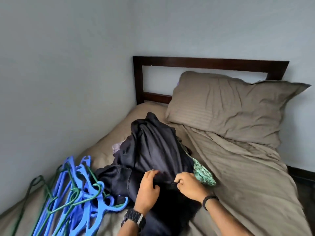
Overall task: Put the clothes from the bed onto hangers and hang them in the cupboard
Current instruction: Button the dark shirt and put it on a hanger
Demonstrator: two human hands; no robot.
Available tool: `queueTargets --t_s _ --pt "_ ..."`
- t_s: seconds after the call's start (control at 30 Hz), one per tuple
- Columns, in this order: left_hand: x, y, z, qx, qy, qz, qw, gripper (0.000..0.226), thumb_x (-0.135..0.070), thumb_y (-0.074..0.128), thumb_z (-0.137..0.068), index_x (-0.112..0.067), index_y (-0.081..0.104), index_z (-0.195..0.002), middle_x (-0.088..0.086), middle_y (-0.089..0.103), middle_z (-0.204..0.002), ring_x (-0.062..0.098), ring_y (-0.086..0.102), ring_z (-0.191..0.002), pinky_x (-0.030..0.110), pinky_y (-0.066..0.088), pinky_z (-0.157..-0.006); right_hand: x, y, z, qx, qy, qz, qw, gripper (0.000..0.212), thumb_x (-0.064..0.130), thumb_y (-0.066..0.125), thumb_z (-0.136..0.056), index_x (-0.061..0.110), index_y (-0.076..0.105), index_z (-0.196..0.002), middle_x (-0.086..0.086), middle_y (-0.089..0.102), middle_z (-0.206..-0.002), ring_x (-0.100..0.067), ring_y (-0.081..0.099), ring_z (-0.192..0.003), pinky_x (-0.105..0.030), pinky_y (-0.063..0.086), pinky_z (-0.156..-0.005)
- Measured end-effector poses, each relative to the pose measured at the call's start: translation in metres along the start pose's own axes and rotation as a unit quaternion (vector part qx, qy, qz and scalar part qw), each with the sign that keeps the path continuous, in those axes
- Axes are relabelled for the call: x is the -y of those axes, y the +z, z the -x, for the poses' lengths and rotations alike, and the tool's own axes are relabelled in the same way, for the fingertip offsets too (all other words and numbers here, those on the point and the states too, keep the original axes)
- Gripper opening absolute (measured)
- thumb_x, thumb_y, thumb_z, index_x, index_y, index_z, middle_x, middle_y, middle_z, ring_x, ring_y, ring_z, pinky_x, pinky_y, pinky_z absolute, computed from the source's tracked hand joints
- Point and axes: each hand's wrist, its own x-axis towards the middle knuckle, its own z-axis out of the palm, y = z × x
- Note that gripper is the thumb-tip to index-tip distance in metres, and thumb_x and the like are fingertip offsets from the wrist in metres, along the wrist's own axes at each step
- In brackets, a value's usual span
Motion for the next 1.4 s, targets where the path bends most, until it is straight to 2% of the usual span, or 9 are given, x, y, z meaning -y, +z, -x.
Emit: queueTargets --t_s 0.1,0.27,0.6,0.77,0.9,1.03,1.17,1.27,1.4 --pt "-0.011 -0.009 -0.002 -0.054 -0.035 0.052 0.997 0.049 0.002 0.058 -0.083 -0.006 0.050 -0.130 0.006 0.043 -0.128 0.024 0.041 -0.127 0.011 0.018 -0.107 0.004 -0.031 0.014 0.044 0.034 -0.034 0.998 0.036 -0.001 0.048 -0.078 0.021 0.059 -0.051 0.007 0.046 -0.044 -0.003 0.045 -0.038 -0.015 0.037 -0.045" --pt "-0.030 -0.010 -0.025 -0.068 -0.222 0.120 0.965 0.090 -0.025 0.074 -0.080 -0.007 0.019 -0.149 0.022 0.032 -0.140 0.037 0.037 -0.129 0.034 0.027 -0.107 -0.017 -0.040 0.045 0.243 0.104 0.052 0.963 0.035 -0.001 0.040 -0.080 0.020 0.058 -0.060 -0.002 0.052 -0.057 -0.005 0.050 -0.040 -0.015 0.045 -0.044" --pt "-0.062 0.001 -0.010 0.000 -0.164 0.032 0.986 0.044 -0.005 0.046 -0.087 -0.006 0.051 -0.131 0.015 0.058 -0.128 0.032 0.051 -0.121 0.029 0.039 -0.091 -0.001 -0.037 0.005 -0.051 0.076 -0.165 0.982 0.011 0.017 0.060 -0.088 0.022 0.066 -0.080 0.000 0.068 -0.089 -0.013 0.062 -0.081 -0.027 0.047 -0.074" --pt "-0.083 0.009 0.029 0.215 -0.045 0.019 0.975 0.025 -0.006 0.043 -0.077 -0.009 0.063 -0.091 0.008 0.066 -0.091 0.017 0.058 -0.086 0.029 0.044 -0.080 0.018 -0.019 -0.020 -0.029 0.103 -0.185 0.977 0.059 0.023 0.065 -0.088 0.014 0.040 -0.141 -0.003 0.050 -0.134 -0.023 0.045 -0.129 -0.029 0.037 -0.102" --pt "-0.094 0.010 0.042 0.372 -0.072 0.031 0.925 0.013 -0.014 0.050 -0.085 -0.016 0.063 -0.086 -0.007 0.059 -0.069 0.003 0.053 -0.059 0.020 0.049 -0.059 -0.010 -0.010 -0.017 0.026 0.136 -0.108 0.984 0.063 0.000 0.052 -0.086 0.009 0.035 -0.146 -0.006 0.041 -0.147 -0.023 0.036 -0.137 -0.027 0.030 -0.109" --pt "-0.100 0.004 0.021 0.043 -0.085 0.168 0.981 0.021 -0.005 0.054 -0.087 -0.017 0.066 -0.074 -0.008 0.062 -0.064 0.009 0.060 -0.061 0.031 0.054 -0.064 -0.056 -0.024 -0.002 0.030 0.089 -0.149 0.984 0.026 0.000 0.060 -0.071 -0.008 0.061 -0.096 -0.002 0.058 -0.088 -0.012 0.051 -0.089 -0.040 0.047 -0.087" --pt "-0.091 -0.010 -0.026 -0.179 0.028 -0.076 0.981 0.043 -0.022 0.068 -0.083 -0.017 0.056 -0.123 0.010 0.048 -0.129 0.026 0.047 -0.118 0.038 0.039 -0.100 -0.070 -0.045 0.019 0.146 0.105 -0.128 0.975 0.044 -0.011 0.051 -0.082 0.011 0.066 -0.116 0.007 0.064 -0.114 -0.009 0.057 -0.109 -0.022 0.045 -0.090" --pt "-0.078 -0.015 -0.058 -0.028 -0.087 -0.109 0.990 0.087 -0.030 0.072 -0.079 -0.020 0.021 -0.149 0.021 0.024 -0.149 0.036 0.036 -0.131 0.044 0.035 -0.106 -0.081 -0.059 0.026 0.220 0.156 -0.049 0.962 0.050 -0.006 0.046 -0.083 0.020 0.065 -0.121 0.004 0.060 -0.130 -0.017 0.053 -0.122 -0.025 0.042 -0.095" --pt "-0.069 0.006 -0.046 0.197 -0.068 -0.157 0.965 0.059 -0.024 0.063 -0.083 -0.008 0.039 -0.134 0.018 0.049 -0.131 0.033 0.048 -0.122 0.035 0.039 -0.100 -0.080 -0.084 0.037 0.260 0.190 0.042 0.946 0.039 0.005 0.055 -0.087 0.019 0.064 -0.123 0.000 0.060 -0.129 -0.013 0.054 -0.108 -0.023 0.042 -0.084"
